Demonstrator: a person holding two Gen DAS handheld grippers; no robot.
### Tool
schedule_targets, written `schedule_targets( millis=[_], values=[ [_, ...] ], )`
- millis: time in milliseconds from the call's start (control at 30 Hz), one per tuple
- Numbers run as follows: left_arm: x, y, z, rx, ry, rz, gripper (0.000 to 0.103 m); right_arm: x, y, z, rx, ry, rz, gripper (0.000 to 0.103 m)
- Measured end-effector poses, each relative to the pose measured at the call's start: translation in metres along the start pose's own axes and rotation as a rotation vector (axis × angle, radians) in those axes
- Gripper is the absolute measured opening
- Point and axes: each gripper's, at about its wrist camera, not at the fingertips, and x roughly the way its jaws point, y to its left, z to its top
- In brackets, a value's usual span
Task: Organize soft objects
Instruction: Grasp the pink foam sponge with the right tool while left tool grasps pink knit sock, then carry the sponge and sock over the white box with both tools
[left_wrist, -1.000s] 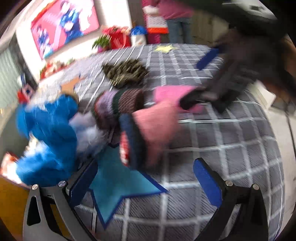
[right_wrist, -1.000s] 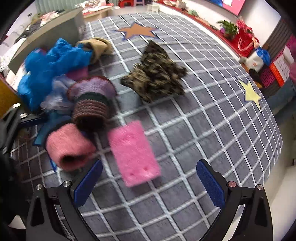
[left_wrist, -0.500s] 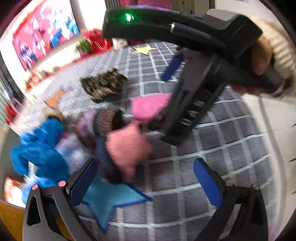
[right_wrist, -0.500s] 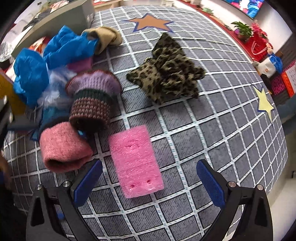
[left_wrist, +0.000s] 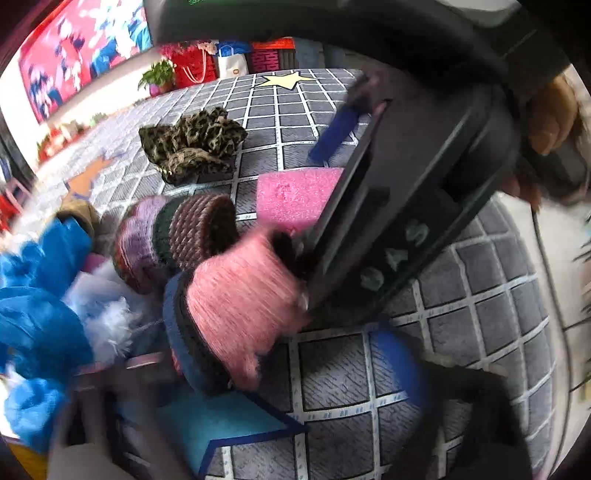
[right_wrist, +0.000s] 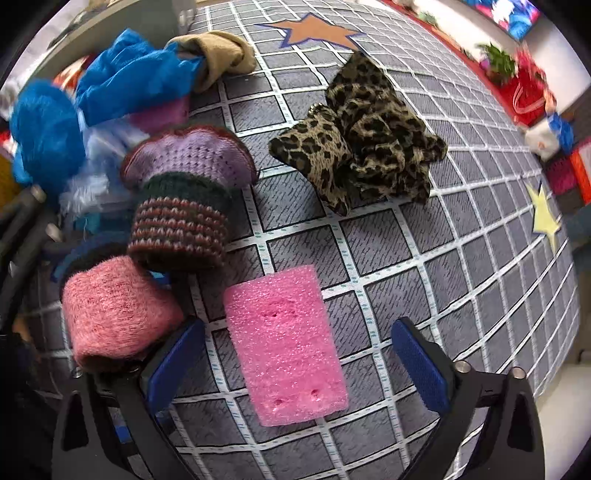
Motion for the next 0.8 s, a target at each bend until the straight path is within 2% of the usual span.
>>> schedule_targets(
  millis=[33, 100, 133, 167, 267, 367, 467, 633, 733, 800],
  values=[
    [-0.002, 0.004, 0.002, -0.020, -0.008, 0.033, 0.015, -0.004, -0.002, 0.001, 0.033, -0.003, 0.038, 0.042],
    [-0.002, 0.014, 0.006, -0.071, 0.017, -0.008, 0.015, -0.011, -0.006, 0.004, 0.070, -0.004, -0.037, 0.044],
    [-0.002, 0.019, 0.008, -0.104, 0.034, -0.046, 0.015, -0.010, -0.008, 0.002, 0.087, 0.004, -0.036, 0.044],
    [-0.003, 0.022, 0.010, -0.124, 0.041, -0.066, 0.015, -0.010, -0.013, -0.001, 0.127, 0.014, 0.002, 0.044],
    [-0.024, 0.019, 0.014, -0.116, -0.032, -0.015, 0.015, -0.022, -0.021, -0.010, 0.193, -0.012, 0.006, 0.044],
    [-0.037, 0.008, 0.020, -0.085, -0.062, -0.021, 0.015, -0.044, -0.027, -0.021, 0.270, -0.050, 0.017, 0.044],
    [-0.041, 0.001, 0.019, -0.091, -0.042, -0.042, 0.015, -0.065, -0.027, -0.031, 0.323, -0.079, -0.009, 0.044],
    [-0.059, -0.014, 0.025, -0.065, -0.045, -0.027, 0.015, -0.094, -0.024, -0.047, 0.390, -0.102, -0.048, 0.044],
    [-0.076, -0.028, 0.023, -0.043, 0.007, 0.026, 0.015, -0.113, -0.015, -0.059, 0.390, -0.111, -0.180, 0.044],
    [-0.092, -0.033, 0.019, -0.040, 0.039, 0.049, 0.015, -0.128, -0.011, -0.065, 0.410, -0.128, -0.192, 0.044]
  ],
)
